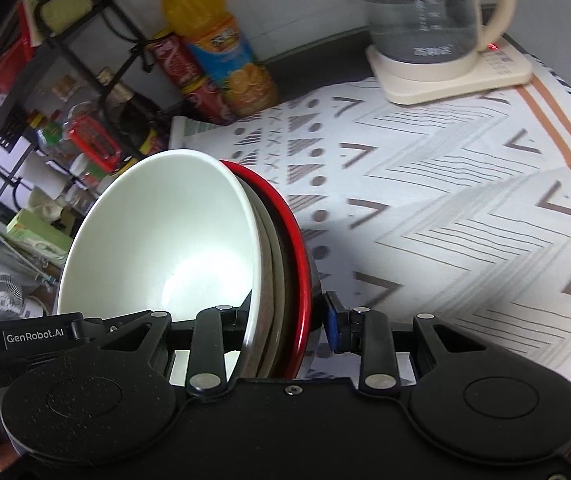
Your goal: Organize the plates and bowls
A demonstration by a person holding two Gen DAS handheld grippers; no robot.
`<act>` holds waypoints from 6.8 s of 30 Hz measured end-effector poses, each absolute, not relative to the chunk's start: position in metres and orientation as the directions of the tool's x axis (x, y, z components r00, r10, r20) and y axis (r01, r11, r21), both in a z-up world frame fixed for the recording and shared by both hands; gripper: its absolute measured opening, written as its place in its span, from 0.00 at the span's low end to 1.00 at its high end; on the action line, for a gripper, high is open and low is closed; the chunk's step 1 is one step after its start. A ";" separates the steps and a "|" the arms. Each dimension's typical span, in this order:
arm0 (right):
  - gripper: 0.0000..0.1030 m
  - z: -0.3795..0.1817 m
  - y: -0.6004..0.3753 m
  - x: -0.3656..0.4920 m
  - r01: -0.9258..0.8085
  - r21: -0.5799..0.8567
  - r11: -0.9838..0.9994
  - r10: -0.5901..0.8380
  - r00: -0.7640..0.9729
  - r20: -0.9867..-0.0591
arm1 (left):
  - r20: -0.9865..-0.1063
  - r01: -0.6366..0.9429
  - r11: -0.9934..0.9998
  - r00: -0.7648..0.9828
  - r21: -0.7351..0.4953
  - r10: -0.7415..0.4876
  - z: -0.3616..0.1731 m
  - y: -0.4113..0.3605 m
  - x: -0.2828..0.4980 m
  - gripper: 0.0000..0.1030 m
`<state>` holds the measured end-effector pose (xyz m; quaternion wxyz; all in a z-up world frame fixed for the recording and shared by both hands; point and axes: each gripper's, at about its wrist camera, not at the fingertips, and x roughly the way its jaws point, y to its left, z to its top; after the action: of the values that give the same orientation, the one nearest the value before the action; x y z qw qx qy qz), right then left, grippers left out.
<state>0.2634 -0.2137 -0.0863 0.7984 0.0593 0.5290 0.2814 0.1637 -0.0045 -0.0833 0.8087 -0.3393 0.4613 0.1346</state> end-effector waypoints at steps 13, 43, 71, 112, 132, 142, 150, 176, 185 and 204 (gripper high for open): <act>0.30 -0.080 -0.155 0.256 -0.452 0.417 0.788 0.559 0.242 -0.793 | -0.827 -0.593 0.679 0.561 -0.432 -0.036 -0.072 0.048 0.134 0.26; 0.30 -0.119 -0.071 0.251 -0.512 0.400 0.760 0.526 0.124 -0.841 | -0.867 -0.706 0.566 0.497 -0.425 -0.031 -0.114 0.127 0.117 0.26; 0.53 -0.098 -0.086 0.256 -0.450 0.391 0.803 0.527 0.229 -0.818 | -0.848 -0.653 0.638 0.530 -0.407 0.001 -0.082 0.140 0.122 0.45; 1.00 0.020 -0.269 0.119 -0.280 0.212 0.936 0.349 0.670 -0.655 | -0.747 -0.433 0.820 0.665 -0.373 0.011 0.031 0.020 0.032 0.99; 1.00 0.037 -0.287 0.035 -0.249 0.099 0.963 0.254 0.734 -0.630 | -0.662 -0.256 0.901 0.748 -0.350 -0.045 0.043 -0.020 -0.046 0.99; 1.00 0.035 -0.280 0.000 -0.254 0.056 0.965 0.233 0.747 -0.623 | -0.645 -0.222 0.927 0.764 -0.301 -0.026 0.049 -0.027 -0.075 0.99; 1.00 0.033 -0.273 -0.021 -0.271 0.036 0.962 0.234 0.746 -0.624 | -0.650 -0.189 0.954 0.760 -0.233 -0.008 0.046 -0.031 -0.093 0.99; 1.00 0.025 -0.281 -0.011 -0.250 0.023 0.968 0.205 0.736 -0.645 | -0.662 -0.160 0.956 0.748 -0.247 -0.046 0.030 -0.045 -0.069 0.99; 1.00 0.022 -0.279 -0.008 -0.254 0.021 0.967 0.206 0.732 -0.649 | -0.663 -0.156 0.963 0.748 -0.218 -0.029 0.030 -0.047 -0.068 0.99; 1.00 0.019 -0.280 0.000 -0.265 0.032 0.964 0.219 0.718 -0.661 | -0.673 -0.160 0.965 0.740 -0.209 -0.023 0.031 -0.051 -0.056 0.99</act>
<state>0.0000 -0.2799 0.0192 0.9262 -0.0323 0.3522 0.1308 -0.0563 -0.0514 0.0306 0.9239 -0.1273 0.3590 0.0370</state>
